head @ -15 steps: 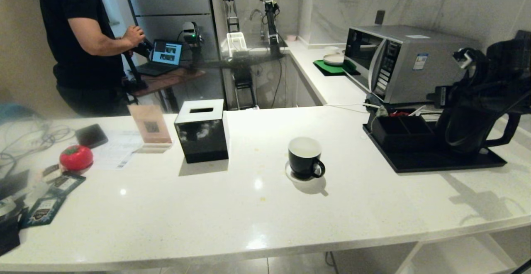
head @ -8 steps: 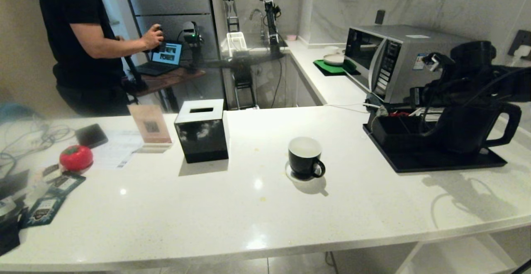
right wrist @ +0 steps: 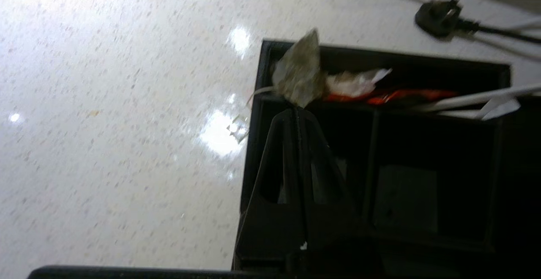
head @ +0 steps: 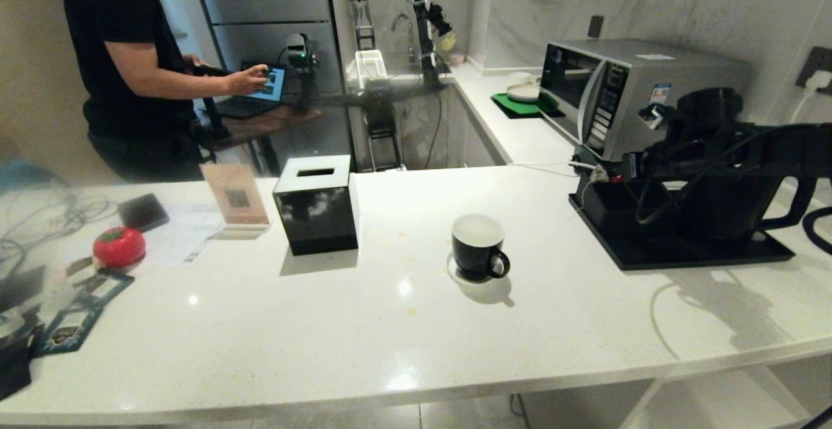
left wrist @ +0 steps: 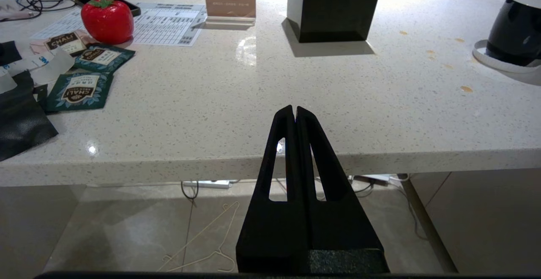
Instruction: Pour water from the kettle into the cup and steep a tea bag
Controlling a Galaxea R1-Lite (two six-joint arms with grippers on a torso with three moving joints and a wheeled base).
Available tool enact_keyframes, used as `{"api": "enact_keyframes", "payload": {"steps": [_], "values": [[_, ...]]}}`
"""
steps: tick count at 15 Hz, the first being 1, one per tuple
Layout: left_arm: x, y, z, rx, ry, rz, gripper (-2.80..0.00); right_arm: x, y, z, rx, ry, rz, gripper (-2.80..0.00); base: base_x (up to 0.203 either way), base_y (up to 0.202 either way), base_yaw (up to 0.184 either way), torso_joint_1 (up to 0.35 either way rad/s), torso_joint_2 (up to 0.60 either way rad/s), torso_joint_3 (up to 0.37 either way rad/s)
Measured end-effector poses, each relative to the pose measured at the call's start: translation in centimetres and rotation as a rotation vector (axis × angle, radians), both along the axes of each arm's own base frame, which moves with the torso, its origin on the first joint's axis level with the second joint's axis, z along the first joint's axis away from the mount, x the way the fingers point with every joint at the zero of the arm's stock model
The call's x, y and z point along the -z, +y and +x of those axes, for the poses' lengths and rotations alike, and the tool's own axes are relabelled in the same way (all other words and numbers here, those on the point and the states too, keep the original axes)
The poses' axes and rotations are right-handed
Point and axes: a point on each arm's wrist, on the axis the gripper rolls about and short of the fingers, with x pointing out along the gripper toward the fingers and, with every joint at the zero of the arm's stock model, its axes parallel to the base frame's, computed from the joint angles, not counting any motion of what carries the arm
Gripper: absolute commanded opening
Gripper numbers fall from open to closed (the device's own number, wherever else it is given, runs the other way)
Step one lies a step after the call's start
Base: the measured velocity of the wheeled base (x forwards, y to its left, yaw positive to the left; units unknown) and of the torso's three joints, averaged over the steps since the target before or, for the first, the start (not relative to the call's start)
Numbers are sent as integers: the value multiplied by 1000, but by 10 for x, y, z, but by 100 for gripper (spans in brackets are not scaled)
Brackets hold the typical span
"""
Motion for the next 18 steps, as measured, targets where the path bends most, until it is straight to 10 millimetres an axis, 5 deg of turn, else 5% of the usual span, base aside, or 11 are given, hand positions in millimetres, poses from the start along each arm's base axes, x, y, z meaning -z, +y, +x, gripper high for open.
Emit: {"api": "enact_keyframes", "payload": {"steps": [1,18], "values": [[0,0,0,0,0,0,-280,0,0,2,6,-18,-5,0,0,0,0,0,0,0],[0,0,0,0,0,0,-280,19,-2,28,8,-193,-27,0,0,0,0,0,0,0]]}}
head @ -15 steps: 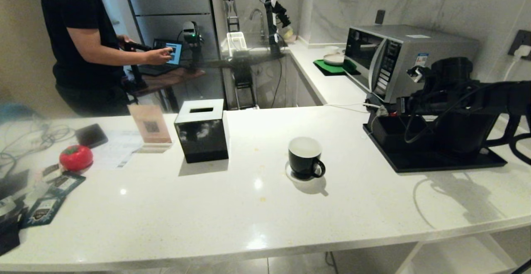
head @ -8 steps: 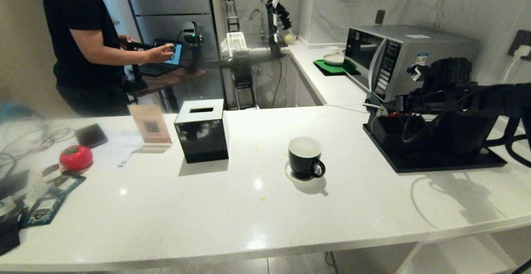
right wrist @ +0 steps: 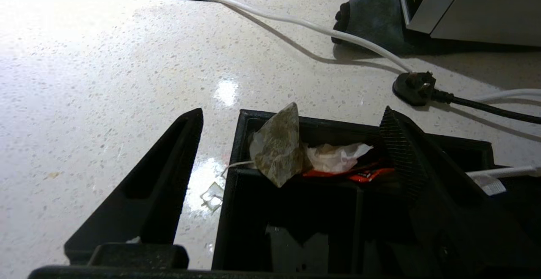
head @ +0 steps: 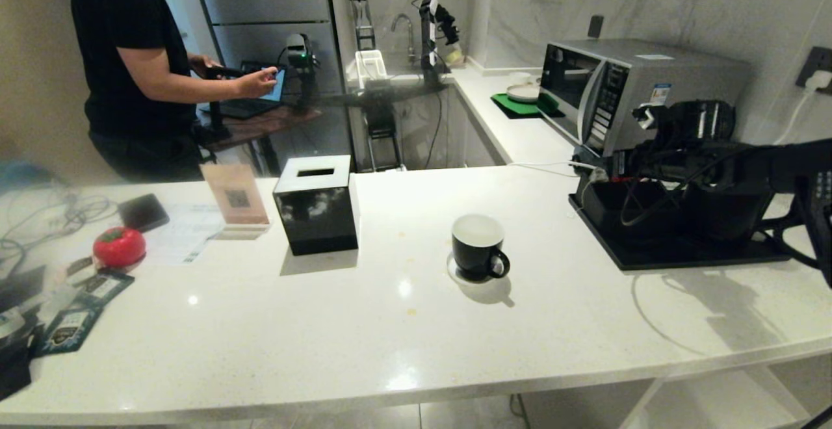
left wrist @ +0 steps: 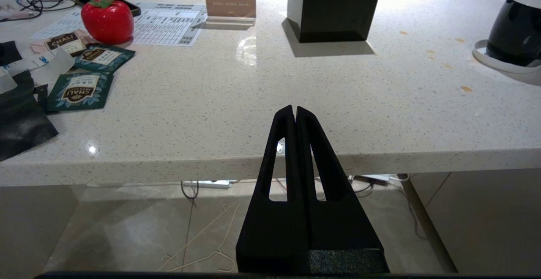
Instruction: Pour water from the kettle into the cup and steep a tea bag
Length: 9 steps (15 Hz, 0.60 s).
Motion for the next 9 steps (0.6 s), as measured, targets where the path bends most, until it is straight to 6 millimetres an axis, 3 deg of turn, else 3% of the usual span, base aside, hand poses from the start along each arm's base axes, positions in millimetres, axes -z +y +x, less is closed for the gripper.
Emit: {"api": "enact_keyframes", "payload": {"steps": [9], "values": [[0,0,0,0,0,0,-280,25,-4,14,42,-42,-15,0,0,0,0,0,0,0]]}}
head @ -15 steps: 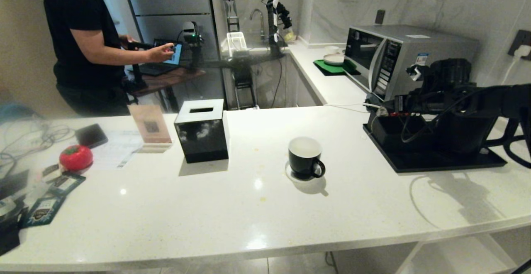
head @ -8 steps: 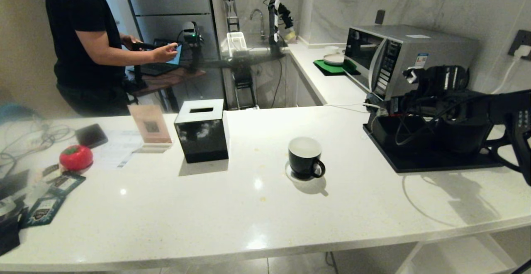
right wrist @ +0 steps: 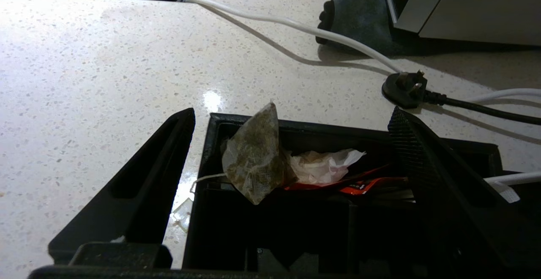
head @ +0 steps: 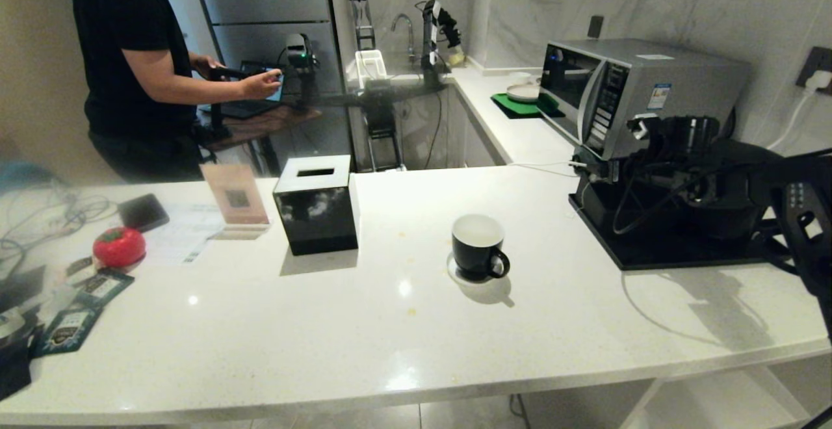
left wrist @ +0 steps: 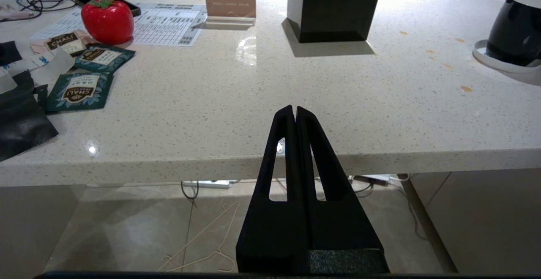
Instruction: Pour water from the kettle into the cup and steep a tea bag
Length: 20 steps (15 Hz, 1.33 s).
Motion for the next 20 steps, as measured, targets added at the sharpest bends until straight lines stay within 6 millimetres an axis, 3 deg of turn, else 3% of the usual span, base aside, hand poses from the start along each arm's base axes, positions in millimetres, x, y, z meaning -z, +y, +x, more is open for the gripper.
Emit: {"api": "enact_keyframes", "payload": {"steps": [15,16,20], "values": [[0,0,0,0,0,0,-280,18,-1,8,2,-22,-4,0,0,0,0,0,0,0],[0,0,0,0,0,0,-280,19,-2,8,3,-22,-5,-280,0,0,0,0,0,0],[0,0,0,1,0,0,-280,19,-2,10,1,-37,-6,-280,0,0,0,0,0,0]]}}
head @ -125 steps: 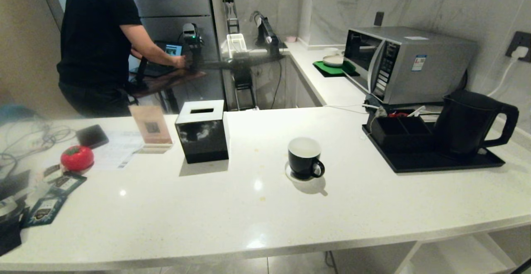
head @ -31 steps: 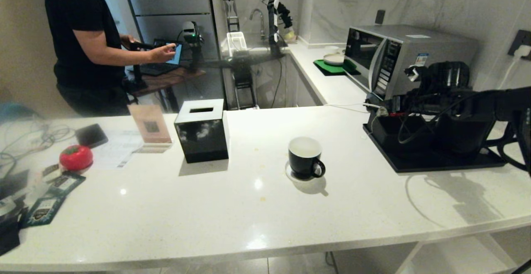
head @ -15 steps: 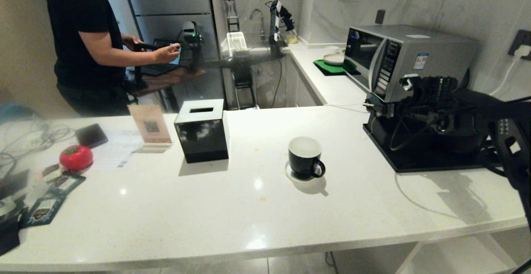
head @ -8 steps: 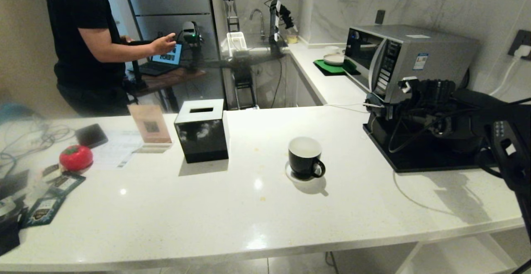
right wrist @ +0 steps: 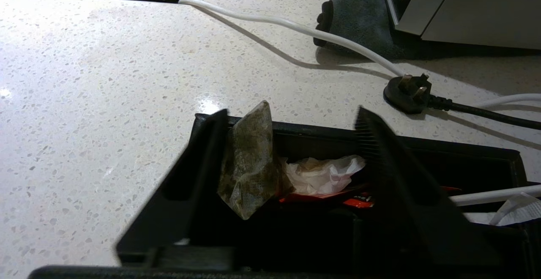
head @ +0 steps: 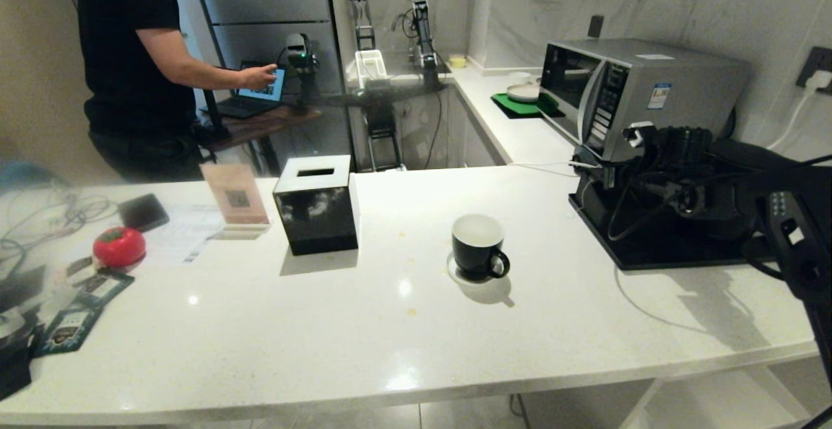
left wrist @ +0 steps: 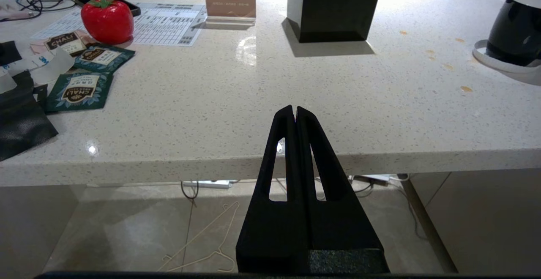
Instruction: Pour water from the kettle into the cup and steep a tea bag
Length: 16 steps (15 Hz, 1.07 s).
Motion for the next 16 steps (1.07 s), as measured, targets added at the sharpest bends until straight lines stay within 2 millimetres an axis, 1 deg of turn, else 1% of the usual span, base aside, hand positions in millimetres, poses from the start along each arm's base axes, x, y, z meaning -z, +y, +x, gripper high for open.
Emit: {"api": "enact_keyframes", "payload": {"steps": [11,13,16], "values": [[0,0,0,-1,0,0,-280,1,1,0,-1,1,2,-280,0,0,0,0,0,0],[0,0,0,-1,0,0,-280,-1,1,0,-2,-3,1,-280,0,0,0,0,0,0],[0,0,0,0,0,0,-280,-10,2,-3,-3,-15,1,-280,0,0,0,0,0,0]]}}
